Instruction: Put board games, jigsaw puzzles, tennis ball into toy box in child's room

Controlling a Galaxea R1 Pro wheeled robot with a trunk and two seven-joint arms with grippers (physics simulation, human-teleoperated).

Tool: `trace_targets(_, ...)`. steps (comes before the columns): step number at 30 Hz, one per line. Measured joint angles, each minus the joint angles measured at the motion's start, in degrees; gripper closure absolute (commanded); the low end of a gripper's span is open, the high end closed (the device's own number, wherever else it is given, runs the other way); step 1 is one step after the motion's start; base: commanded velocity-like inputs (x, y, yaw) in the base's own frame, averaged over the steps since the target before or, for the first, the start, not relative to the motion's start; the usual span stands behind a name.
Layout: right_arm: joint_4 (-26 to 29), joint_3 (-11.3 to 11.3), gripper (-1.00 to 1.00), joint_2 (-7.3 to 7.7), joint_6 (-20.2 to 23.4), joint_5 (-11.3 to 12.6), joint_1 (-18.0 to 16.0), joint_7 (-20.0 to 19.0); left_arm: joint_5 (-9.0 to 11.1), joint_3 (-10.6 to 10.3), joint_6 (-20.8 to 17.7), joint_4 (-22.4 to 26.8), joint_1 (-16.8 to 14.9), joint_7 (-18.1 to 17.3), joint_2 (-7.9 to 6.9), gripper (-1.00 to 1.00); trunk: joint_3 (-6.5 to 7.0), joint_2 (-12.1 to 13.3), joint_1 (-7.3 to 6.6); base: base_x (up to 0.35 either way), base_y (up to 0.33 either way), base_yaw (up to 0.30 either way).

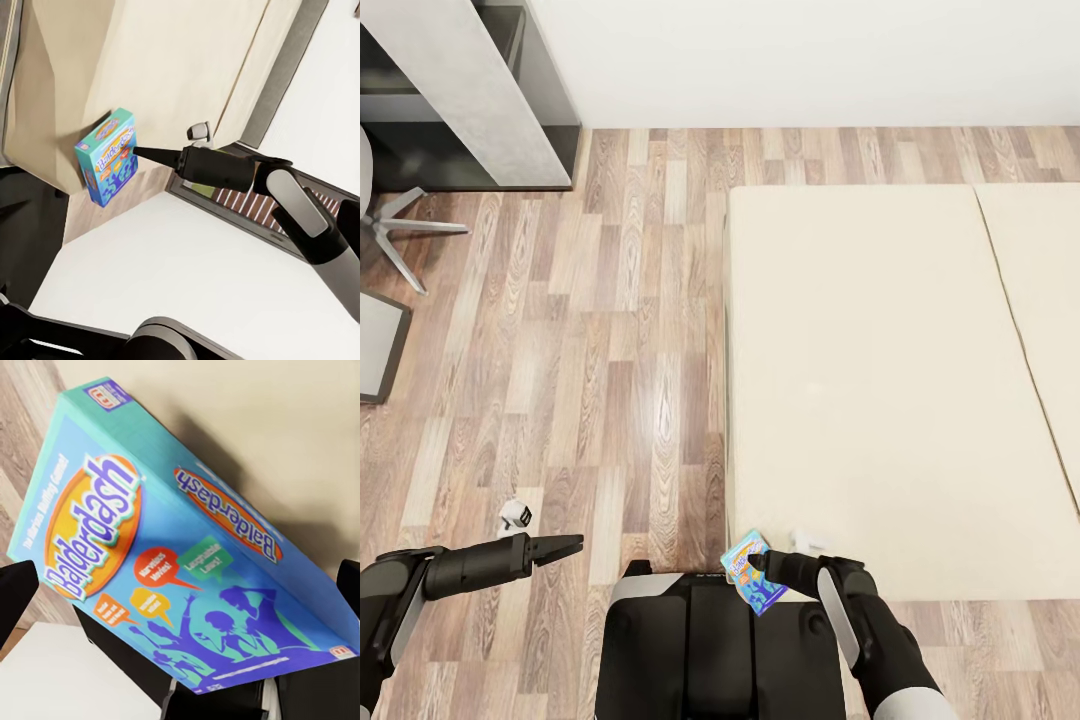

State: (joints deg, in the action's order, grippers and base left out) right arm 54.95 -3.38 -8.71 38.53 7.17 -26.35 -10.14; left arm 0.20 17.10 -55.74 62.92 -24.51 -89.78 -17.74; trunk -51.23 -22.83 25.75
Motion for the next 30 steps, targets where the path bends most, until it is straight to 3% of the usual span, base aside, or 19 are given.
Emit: trace_targets(30,-0.2,0.0,-1.00,-0.06,0.4,-0.2,0.0,0.3,-0.1,0.0,0.0,0.0,0.0,0.0,0.00,-1.00,0.00,0.0,0.00,0.000,0.000,0.000)
